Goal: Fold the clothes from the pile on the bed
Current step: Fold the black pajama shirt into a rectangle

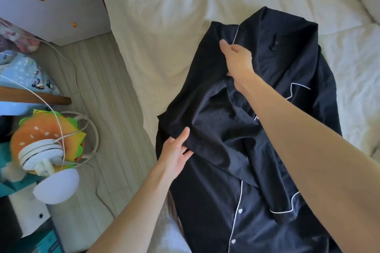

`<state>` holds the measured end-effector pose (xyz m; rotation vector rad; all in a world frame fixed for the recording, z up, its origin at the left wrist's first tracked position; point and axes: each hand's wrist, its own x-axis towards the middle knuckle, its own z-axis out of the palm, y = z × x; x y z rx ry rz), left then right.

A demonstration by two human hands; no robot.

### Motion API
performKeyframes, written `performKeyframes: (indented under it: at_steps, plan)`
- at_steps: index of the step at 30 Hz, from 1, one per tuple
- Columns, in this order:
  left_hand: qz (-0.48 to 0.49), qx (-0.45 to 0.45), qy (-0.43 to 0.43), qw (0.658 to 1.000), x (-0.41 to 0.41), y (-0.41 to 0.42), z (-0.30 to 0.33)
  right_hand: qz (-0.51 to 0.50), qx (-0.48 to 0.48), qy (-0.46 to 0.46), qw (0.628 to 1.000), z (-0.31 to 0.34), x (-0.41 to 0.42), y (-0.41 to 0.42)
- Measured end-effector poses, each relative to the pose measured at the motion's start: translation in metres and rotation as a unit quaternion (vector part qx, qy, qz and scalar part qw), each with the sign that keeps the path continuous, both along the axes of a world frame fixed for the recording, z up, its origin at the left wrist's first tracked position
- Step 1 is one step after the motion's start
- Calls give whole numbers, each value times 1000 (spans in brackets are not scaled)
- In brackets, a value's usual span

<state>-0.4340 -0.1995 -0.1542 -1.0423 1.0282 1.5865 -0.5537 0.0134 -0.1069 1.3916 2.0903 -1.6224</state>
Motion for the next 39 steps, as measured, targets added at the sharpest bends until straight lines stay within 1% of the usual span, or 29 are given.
performKeyframes:
  at_steps: [3,6,9,11,14,16,17,18,19,20,21,23,24,26,28,30,33,35,37,39]
  plan:
    - [10,-22,3,1000,16,5,4,25,50,-11,998,5,49,3]
    - [11,-29,-3,1000,40,10,13,50,154,-5,987,12,126,12]
    - [-28,-17,5,999,66,18,21,29,261,-21,965,24,212,25]
    - [-63,-2,18,998,84,28,27,50,290,-69,953,27,266,25]
    - [-87,12,33,996,106,46,35,118,268,-170,941,24,329,11]
    - [-104,6,41,994,117,59,39,196,266,-249,910,18,357,-1]
    - [-119,-8,49,992,123,67,41,217,264,-277,898,14,368,-4]
    - [-132,-26,58,989,128,73,43,220,266,-288,893,11,377,-6]
    - [-135,-43,67,988,132,79,45,215,269,-279,896,8,382,-6]
    - [-129,-55,76,987,136,84,47,193,271,-256,908,7,387,-4]
    - [-114,-63,85,988,140,88,50,150,260,-224,927,7,390,0]
    - [-70,-75,97,990,147,92,55,35,190,-160,968,12,391,16]
    - [-46,-77,104,990,150,92,58,-12,146,-135,980,16,391,25]
    - [-12,-88,117,989,158,89,63,-77,73,-83,991,23,396,45]
    - [12,-103,125,987,166,84,65,-105,35,-43,993,27,404,60]
    - [31,-110,129,985,175,79,64,-89,32,-44,995,24,414,69]
    - [31,-106,117,987,190,78,61,-92,4,-81,992,12,431,75]
    - [-3,-84,96,992,203,84,61,-123,-43,-112,985,4,441,75]
    - [-63,-72,93,991,215,92,60,-148,-49,-133,979,-1,450,72]
    - [-110,-81,98,986,227,104,60,-183,-65,-139,971,-3,456,71]
